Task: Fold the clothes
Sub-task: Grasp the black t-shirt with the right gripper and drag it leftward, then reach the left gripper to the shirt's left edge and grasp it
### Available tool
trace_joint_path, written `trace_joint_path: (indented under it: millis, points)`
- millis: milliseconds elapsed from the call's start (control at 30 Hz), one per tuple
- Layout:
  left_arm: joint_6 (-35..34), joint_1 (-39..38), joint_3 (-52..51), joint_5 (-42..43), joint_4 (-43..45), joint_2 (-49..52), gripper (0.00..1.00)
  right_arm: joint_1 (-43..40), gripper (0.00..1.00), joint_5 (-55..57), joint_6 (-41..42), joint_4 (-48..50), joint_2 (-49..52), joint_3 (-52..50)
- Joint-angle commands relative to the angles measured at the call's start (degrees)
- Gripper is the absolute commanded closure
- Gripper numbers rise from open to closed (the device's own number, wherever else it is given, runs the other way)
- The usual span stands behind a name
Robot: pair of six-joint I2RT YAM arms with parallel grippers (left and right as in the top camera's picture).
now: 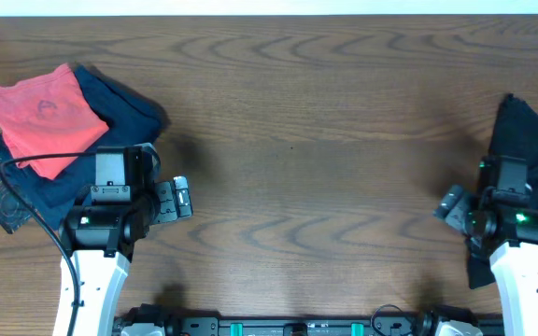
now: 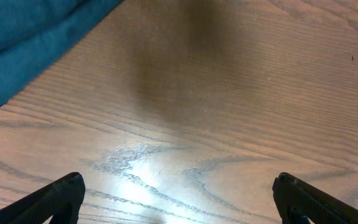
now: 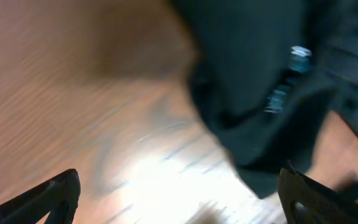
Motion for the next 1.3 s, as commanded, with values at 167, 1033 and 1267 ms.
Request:
trace_joint_path:
  millis: [167,1033,1267]
  points:
    - [-0.52,0.17,1.05,0.11,-0.11,-0.04,0.02,-9.62,0.06,3.63,4.59,5.4,2.27,-10.58]
    - [-4.63,0.17,1.05,0.13,14.8,-0.02,0.8,1.51,0.99,-49.37,-16.35,44.35,2.45,-8.02]
    - [-5.68,0.11,1.05,4.2,19.93,1.49,0.6,13.6,0.4,-46.14,-16.59,51.15,2.43,-2.67]
